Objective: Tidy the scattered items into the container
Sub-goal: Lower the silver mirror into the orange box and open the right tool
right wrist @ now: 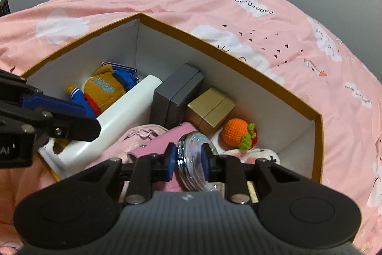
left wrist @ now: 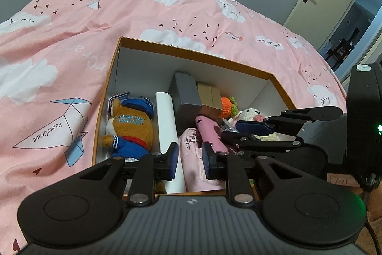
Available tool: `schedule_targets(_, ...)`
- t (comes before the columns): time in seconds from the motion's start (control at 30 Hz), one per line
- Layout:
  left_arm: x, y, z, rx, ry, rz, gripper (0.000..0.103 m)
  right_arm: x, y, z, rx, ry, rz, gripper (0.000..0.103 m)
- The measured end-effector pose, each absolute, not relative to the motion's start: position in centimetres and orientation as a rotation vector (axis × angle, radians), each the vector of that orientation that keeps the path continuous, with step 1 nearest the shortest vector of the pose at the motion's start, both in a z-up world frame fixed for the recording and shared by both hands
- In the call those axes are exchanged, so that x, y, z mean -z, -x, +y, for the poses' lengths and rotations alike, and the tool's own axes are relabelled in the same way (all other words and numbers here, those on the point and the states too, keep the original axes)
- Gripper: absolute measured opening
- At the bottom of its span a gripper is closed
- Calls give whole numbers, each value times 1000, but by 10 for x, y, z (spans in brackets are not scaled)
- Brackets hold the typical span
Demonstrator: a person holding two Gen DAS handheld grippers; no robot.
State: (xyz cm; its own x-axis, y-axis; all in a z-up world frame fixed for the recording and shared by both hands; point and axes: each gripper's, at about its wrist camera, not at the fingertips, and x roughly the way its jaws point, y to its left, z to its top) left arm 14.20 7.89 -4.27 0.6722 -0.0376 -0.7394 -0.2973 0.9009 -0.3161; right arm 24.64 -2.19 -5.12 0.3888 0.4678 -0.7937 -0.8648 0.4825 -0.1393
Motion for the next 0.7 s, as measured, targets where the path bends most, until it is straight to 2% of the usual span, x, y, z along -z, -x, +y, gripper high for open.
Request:
schedule_targets(0.13, 42, -142, 79, -153, 436, 826, 27, 48, -255, -27, -924, 521, 826, 28)
schedule_targets(0.37, 42, -142, 78, -152, 432, 828, 32, 46, -267, -39, -943, 360, 928, 41)
schedule_targets(0.57, 41, -140, 78, -155, 423, 822, 41, 47, -274, -46, -929, 261, 976, 46)
schedule_targets(0.63, 40, -139, 78, -152, 424, 813, 48, 46, -270, -46, -920, 269, 959, 46)
schedule_targets(0.7, 39, -139, 77, -151, 424, 807, 49, 43, -265, -46, -911, 284, 933, 46)
